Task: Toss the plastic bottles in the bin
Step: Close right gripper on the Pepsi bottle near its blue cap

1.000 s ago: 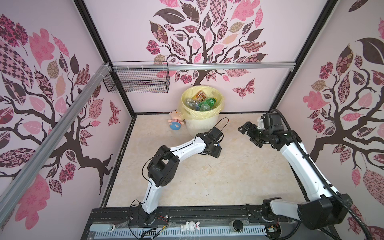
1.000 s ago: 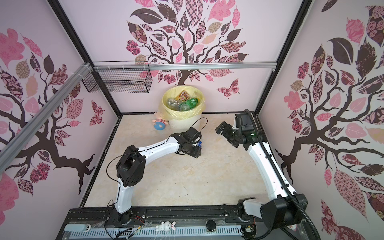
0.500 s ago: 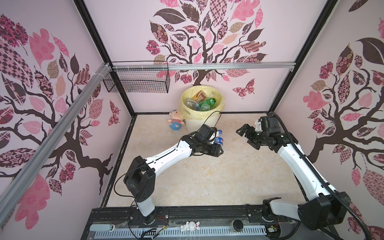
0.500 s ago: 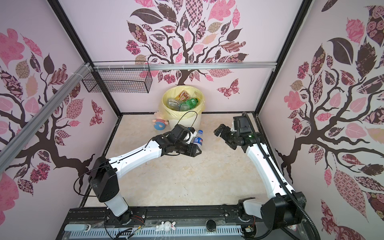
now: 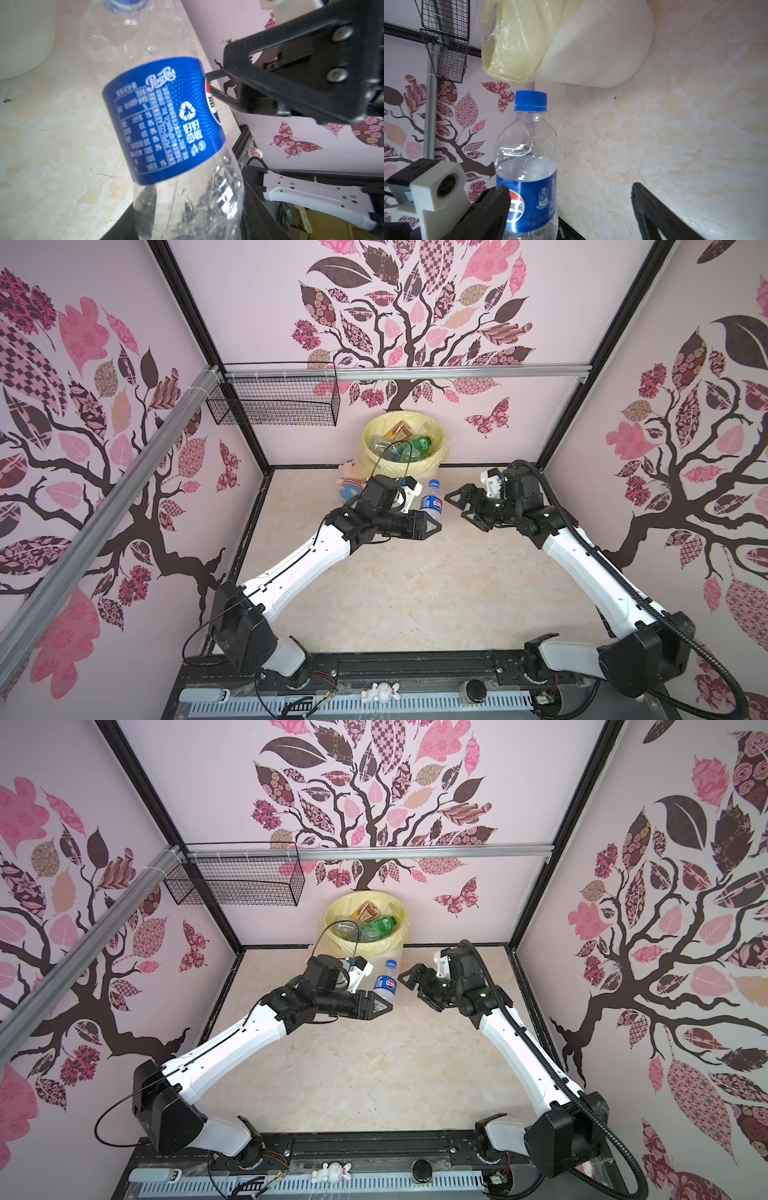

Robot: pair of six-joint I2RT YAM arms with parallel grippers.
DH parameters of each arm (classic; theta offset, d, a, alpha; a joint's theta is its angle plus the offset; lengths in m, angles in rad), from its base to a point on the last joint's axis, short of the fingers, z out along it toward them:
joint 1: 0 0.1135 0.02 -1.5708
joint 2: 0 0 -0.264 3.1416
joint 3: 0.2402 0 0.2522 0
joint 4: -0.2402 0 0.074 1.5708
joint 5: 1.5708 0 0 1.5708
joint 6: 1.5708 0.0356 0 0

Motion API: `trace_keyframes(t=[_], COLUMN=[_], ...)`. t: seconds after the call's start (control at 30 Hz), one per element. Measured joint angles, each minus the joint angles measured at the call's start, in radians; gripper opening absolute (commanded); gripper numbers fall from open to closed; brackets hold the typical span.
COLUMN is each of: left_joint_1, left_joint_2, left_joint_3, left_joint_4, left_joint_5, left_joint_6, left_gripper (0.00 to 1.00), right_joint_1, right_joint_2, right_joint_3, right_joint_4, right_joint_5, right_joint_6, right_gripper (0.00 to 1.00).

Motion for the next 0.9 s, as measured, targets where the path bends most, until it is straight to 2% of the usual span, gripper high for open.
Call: trace_keyframes(t=[0.17, 0.47, 0.9], left_joint_1=[0.006, 0.029, 0.038], left_joint_2=[-0.009, -0.015, -0.034], left_joint_3=[-0.003, -0.003, -0.002], left_joint_4=[0.013, -0.019, -0.032], left_joint_5=[0.031, 0.040, 0.033], left_joint_6=[-0.015, -0.008, 0.036], left_gripper=[0.55, 0.55, 0.57], right_joint_1=[0.018, 0.117, 0.169], right_joint_2=[0.025, 0.080, 0.114], right_joint_3=[0.001, 0.017, 0.045], right_joint_4=[0.061, 0.149, 0.204], right_joint_5=[-0.047, -0.076, -0.082], right_joint_6=[0.029, 0.072, 0.117], right_gripper=[0.89, 0.83, 0.58])
